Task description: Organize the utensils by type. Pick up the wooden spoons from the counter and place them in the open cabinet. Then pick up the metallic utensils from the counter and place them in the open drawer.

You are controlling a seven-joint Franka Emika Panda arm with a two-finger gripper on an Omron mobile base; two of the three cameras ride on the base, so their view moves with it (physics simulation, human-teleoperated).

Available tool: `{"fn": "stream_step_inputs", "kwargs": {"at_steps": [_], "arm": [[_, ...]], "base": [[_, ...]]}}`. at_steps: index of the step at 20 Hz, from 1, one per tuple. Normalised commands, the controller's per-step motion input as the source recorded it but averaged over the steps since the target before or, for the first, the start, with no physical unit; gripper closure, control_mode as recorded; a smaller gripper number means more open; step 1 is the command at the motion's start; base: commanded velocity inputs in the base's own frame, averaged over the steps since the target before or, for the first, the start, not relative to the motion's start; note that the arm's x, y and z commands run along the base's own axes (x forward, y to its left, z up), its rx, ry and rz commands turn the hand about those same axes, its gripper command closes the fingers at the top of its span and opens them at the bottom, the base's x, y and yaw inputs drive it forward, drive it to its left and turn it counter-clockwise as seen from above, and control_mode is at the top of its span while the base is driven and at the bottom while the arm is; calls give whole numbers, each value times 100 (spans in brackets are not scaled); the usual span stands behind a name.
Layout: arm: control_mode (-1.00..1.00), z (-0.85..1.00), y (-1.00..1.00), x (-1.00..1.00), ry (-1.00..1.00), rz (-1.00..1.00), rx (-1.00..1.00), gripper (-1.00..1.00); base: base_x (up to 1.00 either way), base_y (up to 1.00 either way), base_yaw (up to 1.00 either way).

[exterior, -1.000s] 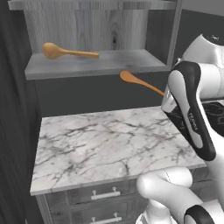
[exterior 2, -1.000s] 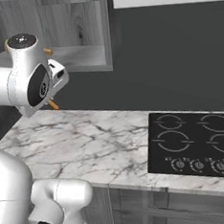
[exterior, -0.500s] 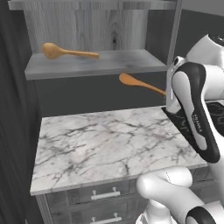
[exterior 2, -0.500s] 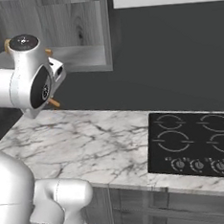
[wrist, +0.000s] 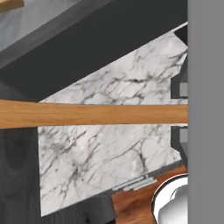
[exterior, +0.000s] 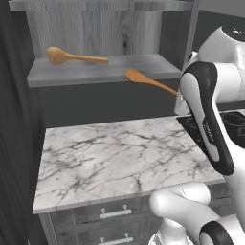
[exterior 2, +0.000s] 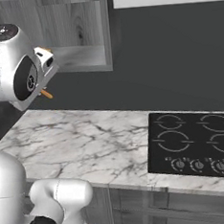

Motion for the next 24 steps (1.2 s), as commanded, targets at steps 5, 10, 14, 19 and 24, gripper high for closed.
{"fn": "stream_step_inputs", "kwargs": {"at_steps": [5, 10, 14, 19, 24], "arm": [[-100, 1, 1, 14, -18, -7, -5, 100], [-100, 5, 2, 24, -15, -5, -9, 100], [-100, 22, 0, 31, -3, -2, -6, 100], [-100, 20, 0, 50, 0, 0, -7, 100], [-100, 17, 0, 61, 0, 0, -8, 100]], "base": [[0, 0, 0], [0, 0, 0], [0, 0, 0], [0, 0, 0], [0, 0, 0]]}}
